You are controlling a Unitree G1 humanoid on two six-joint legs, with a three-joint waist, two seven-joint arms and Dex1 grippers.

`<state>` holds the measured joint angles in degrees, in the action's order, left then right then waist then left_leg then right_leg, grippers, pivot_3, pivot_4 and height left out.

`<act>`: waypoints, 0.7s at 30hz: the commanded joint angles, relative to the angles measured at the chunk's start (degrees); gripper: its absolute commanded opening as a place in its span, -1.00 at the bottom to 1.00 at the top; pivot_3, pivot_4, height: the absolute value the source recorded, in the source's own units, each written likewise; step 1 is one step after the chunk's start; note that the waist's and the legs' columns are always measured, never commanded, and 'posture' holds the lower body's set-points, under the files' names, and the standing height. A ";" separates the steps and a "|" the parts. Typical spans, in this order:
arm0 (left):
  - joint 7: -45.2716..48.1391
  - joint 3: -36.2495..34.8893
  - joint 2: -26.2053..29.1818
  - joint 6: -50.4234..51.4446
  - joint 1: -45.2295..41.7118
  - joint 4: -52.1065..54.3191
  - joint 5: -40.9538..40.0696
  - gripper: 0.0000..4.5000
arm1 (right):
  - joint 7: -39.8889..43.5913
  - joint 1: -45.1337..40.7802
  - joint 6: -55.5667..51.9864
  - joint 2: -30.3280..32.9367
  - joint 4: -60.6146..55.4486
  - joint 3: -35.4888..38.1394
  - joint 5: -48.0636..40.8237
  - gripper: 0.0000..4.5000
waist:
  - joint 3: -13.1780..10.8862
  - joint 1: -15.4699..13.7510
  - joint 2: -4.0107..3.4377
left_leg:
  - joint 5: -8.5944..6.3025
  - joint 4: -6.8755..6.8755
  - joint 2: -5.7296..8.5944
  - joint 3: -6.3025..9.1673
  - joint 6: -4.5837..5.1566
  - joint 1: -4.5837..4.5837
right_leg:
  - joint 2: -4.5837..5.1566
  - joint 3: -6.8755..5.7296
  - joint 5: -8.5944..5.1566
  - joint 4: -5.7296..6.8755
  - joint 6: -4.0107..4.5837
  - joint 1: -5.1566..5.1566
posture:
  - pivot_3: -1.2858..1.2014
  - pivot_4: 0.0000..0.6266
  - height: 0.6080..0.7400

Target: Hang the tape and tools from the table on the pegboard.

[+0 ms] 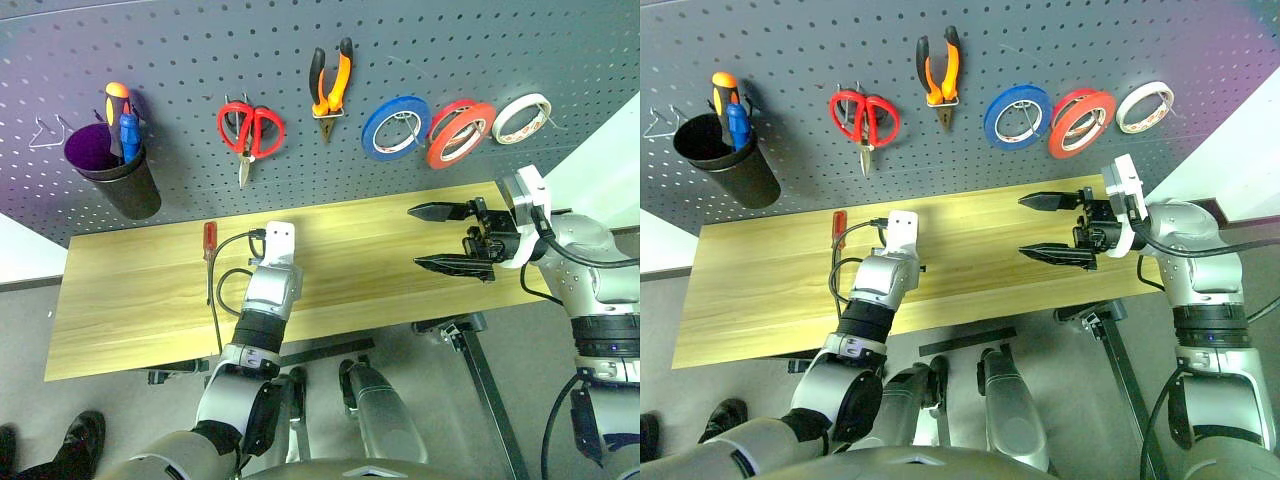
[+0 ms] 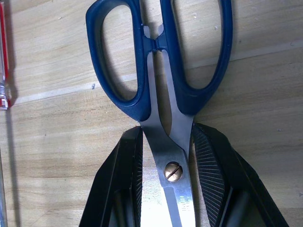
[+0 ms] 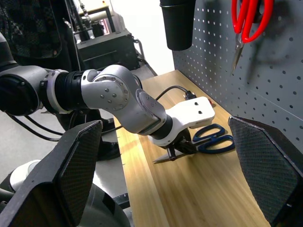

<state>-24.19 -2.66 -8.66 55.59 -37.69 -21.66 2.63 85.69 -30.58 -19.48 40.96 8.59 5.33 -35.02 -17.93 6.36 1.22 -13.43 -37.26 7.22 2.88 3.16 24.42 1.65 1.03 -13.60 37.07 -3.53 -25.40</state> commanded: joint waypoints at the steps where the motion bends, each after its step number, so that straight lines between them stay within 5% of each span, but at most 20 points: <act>1: 0.58 0.64 -2.22 -0.55 2.13 2.17 -0.04 -0.45 | -0.14 -0.91 0.83 0.10 -1.07 1.07 -0.37 1.00 | -0.05 -0.02 0.00 | 0.00 0.00 0.00 0.00 0.00 0.01 | 0.00 0.00 0.00 -0.01 0.00 0.00 | -0.22 0.19 0.83; 6: 1.85 -3.04 -3.49 -2.69 2.87 2.75 -3.39 -0.45 | -0.14 -1.42 0.76 -0.08 -0.75 0.90 -0.34 1.00 | -0.38 -0.25 -0.01 | 0.00 0.01 0.00 0.00 0.00 0.01 | 0.01 0.00 0.00 -0.03 0.00 -0.01 | -0.22 0.19 0.83; 15: 1.94 -5.04 -4.09 -1.75 2.46 2.82 -5.97 0.83 | -0.26 -1.71 0.58 -0.06 -0.60 0.92 -0.04 1.00 | -0.59 -0.69 -0.01 | -0.01 0.01 0.00 0.00 0.01 0.02 | 0.01 -0.01 0.00 -0.06 -0.03 0.00 | -0.22 0.21 0.83; 21: 1.67 -7.92 -4.80 -1.22 1.65 1.61 -8.91 0.83 | -0.80 -1.83 0.42 -0.14 -1.17 0.91 -0.10 1.00 | -0.59 -0.62 -0.02 | -0.01 0.01 0.00 0.00 0.02 0.02 | 0.01 -0.01 0.00 -0.08 -0.04 0.01 | -0.22 0.21 0.83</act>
<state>-22.45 -9.73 -9.06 53.08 -36.07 -17.86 -4.83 84.96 -31.62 -19.43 40.73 8.84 5.27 -34.56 -18.53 5.74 1.20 -13.44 -37.26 7.22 2.88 3.18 24.44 1.66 1.03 -13.60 37.00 -3.57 -25.39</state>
